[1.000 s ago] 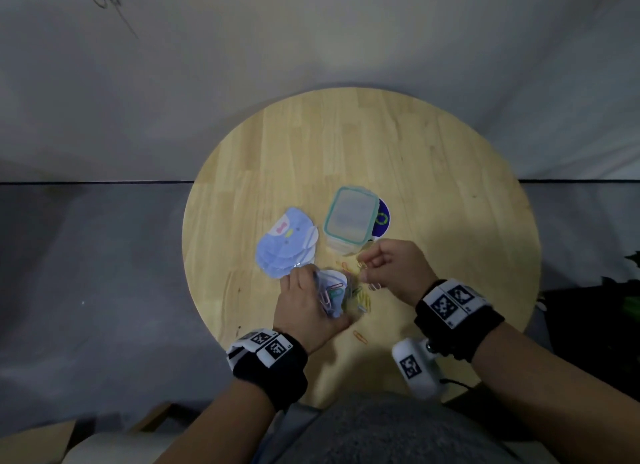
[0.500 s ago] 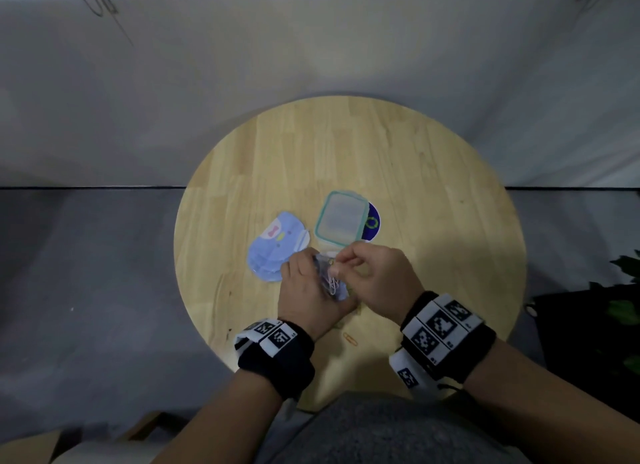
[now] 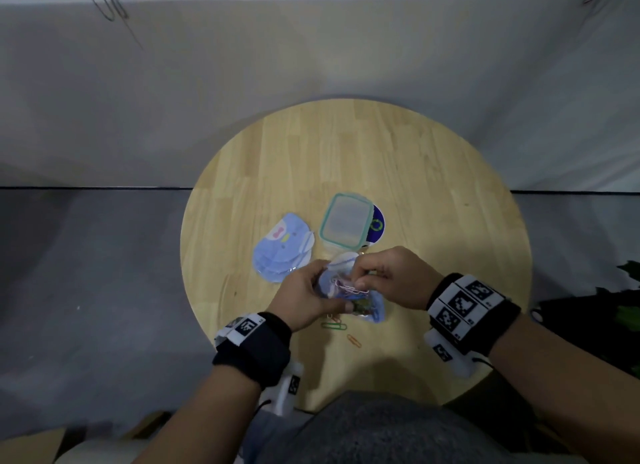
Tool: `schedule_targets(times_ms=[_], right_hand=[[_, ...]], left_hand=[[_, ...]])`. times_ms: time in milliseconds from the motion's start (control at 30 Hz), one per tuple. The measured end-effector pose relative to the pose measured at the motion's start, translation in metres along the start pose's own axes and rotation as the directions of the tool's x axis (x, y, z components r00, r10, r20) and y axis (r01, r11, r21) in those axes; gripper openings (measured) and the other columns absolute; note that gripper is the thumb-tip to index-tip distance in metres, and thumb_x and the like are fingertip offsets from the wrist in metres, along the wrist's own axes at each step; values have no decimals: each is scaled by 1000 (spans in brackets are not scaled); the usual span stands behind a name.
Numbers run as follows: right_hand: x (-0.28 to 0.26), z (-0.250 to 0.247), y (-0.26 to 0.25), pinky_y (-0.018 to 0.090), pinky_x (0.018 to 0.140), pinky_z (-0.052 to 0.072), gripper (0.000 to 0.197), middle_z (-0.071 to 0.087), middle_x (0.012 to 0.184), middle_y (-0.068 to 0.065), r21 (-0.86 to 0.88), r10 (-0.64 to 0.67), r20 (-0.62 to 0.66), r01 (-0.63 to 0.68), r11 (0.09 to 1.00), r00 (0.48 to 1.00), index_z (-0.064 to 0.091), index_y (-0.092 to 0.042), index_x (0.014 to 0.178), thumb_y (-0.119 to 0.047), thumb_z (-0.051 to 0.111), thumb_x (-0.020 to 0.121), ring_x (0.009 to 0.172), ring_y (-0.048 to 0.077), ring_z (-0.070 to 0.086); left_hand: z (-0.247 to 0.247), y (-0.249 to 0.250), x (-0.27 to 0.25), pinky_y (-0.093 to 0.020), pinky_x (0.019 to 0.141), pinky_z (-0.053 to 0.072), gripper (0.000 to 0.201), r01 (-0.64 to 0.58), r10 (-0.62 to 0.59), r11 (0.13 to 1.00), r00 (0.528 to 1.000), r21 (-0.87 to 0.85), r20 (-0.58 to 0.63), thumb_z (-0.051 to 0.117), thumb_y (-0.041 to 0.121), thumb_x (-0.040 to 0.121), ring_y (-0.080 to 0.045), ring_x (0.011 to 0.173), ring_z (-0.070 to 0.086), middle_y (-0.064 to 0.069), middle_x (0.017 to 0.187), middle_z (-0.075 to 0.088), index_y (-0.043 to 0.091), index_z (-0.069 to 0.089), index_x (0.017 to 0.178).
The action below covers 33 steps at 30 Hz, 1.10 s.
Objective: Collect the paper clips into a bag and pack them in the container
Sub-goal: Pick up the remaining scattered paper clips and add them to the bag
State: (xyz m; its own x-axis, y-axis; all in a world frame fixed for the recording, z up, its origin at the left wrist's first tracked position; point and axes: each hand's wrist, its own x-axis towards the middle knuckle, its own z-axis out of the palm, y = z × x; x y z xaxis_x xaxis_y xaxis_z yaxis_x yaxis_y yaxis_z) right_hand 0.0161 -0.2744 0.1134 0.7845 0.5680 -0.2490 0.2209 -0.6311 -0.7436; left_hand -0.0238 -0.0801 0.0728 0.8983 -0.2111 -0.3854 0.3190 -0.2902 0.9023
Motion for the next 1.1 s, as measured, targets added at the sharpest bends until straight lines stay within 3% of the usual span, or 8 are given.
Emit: schedule_targets(times_ms=[100,233,333,467,700,833,967,1100], right_hand=[[3,-1,2,15,66,41,9,60,70,-11,63,-16,31,14,998,999,69,-11,84,-14,61,80,67,-8,53],[4,2,4,10,74,40,11,67,82,-4,110,-52,4,51,993,999,71,-15,84,-9,63,81,82,-8,49],[3,2,3,11,80,42,15,71,88,-5,150,-57,-31,61,987,998,73,-23,86,-10,69,79,92,-2,53],[4,-5,0,15,88,48,29,71,95,-8,279,-37,-108,67,958,993,71,-18,98,-7,78,72,93,-4,62],[13,-3,-9,32,92,53,26,71,99,-5,369,64,65,-84,926,996,67,-19,103,-5,67,80,97,6,67],[21,-5,-14,40,89,52,30,71,104,13,401,103,214,-183,898,971,67,-14,101,5,58,79,98,25,67],[22,-7,-16,34,90,55,27,73,101,8,354,61,115,-98,930,991,68,-10,100,5,62,78,97,15,69],[15,-9,-17,18,84,53,34,72,93,0,385,23,-29,-11,923,999,70,-17,94,6,73,70,89,3,68]], left_hand=[[-7,0,4,-36,81,55,41,68,-59,993,993,-93,103,84,7,64,-25,89,68,-12,97,73,10,69,102],[-9,1,1,-28,72,53,30,148,-117,970,980,-194,162,78,-1,70,-20,80,66,-11,89,72,2,69,98],[-6,-1,-2,-23,63,52,31,194,-145,944,970,-267,194,75,7,74,-15,77,65,-3,87,71,11,68,103],[-5,2,-1,-30,69,54,35,192,-135,942,967,-274,215,75,9,76,-22,85,68,-12,99,71,11,65,110],[-6,12,3,-27,70,55,35,115,-55,935,982,-336,182,74,-10,70,-20,81,69,-9,88,73,-2,66,103],[-2,12,4,-31,76,56,32,96,-42,933,987,-346,158,74,-9,70,-23,82,68,-13,91,72,-5,65,101],[-2,12,5,-28,75,55,31,79,-29,932,989,-354,144,73,-8,71,-19,82,68,-7,87,72,-3,66,102],[-7,11,6,-31,78,56,34,84,-32,926,989,-369,147,73,-10,71,-25,87,66,-17,95,70,-4,65,104]])
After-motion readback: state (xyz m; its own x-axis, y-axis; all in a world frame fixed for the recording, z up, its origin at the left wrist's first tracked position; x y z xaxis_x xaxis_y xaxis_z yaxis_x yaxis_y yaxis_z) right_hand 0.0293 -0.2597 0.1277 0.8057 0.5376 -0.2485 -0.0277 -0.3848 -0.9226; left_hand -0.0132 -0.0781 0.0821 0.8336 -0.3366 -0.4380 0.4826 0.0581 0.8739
